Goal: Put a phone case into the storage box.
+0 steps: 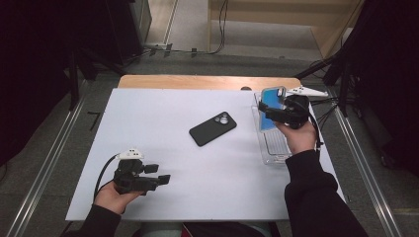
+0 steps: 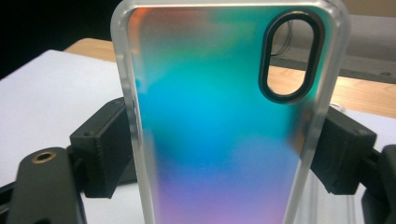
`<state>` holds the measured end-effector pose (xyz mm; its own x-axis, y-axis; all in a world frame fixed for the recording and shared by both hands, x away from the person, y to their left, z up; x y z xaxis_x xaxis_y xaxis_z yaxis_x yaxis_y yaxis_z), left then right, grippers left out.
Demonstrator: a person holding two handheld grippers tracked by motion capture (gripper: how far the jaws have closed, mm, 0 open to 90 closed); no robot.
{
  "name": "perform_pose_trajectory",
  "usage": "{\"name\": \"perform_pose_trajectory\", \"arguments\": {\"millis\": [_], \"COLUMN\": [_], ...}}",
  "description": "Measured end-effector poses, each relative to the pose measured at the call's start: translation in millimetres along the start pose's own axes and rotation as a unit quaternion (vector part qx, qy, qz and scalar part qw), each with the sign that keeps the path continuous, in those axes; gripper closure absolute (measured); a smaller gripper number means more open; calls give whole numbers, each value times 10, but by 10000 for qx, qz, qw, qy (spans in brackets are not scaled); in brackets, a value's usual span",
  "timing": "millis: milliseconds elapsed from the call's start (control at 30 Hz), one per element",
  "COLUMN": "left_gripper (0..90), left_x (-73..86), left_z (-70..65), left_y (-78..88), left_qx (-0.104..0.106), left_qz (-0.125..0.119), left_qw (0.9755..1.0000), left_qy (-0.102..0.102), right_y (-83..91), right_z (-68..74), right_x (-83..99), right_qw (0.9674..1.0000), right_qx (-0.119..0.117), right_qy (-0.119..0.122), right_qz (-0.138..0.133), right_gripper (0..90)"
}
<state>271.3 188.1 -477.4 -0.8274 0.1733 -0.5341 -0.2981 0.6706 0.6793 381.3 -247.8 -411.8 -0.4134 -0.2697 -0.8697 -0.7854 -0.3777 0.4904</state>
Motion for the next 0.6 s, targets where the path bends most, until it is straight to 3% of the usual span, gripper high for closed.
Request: {"name": "perform_pose_trajectory", "arguments": {"millis": [333,500,600], "left_gripper": [309,309,310], "left_x": [-11,-9,-5], "left_z": [40,43,38], "left_y": [22,25,25], "left_qx": [13,18,3], "left_qz": [-55,-54,-66], "left_qw": [10000,10000,10000], "left_qy": [46,62,35], "right_y": [-179,-259,-324], "right_z": [-241,-306,-392], "right_x": [-73,-145,-166], "right_qw": [9992,9988,9983], "right_qx": [376,473,531], "right_qy": [-113,-110,-229], "right_qz": [66,64,7], "right_gripper": [159,159,159]}}
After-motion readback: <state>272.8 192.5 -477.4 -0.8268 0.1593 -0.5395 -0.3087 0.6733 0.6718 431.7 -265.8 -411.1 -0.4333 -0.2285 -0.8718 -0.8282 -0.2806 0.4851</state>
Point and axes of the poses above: each handheld gripper's, and its own axes: y roughly backward along the jaws, x roughly out of its underside, z roughly to its left, the point moved 3 cm from there along -y, roughly forward along the jaws, and after that the axes turned 15 degrees about y, right-handed, at the moved point
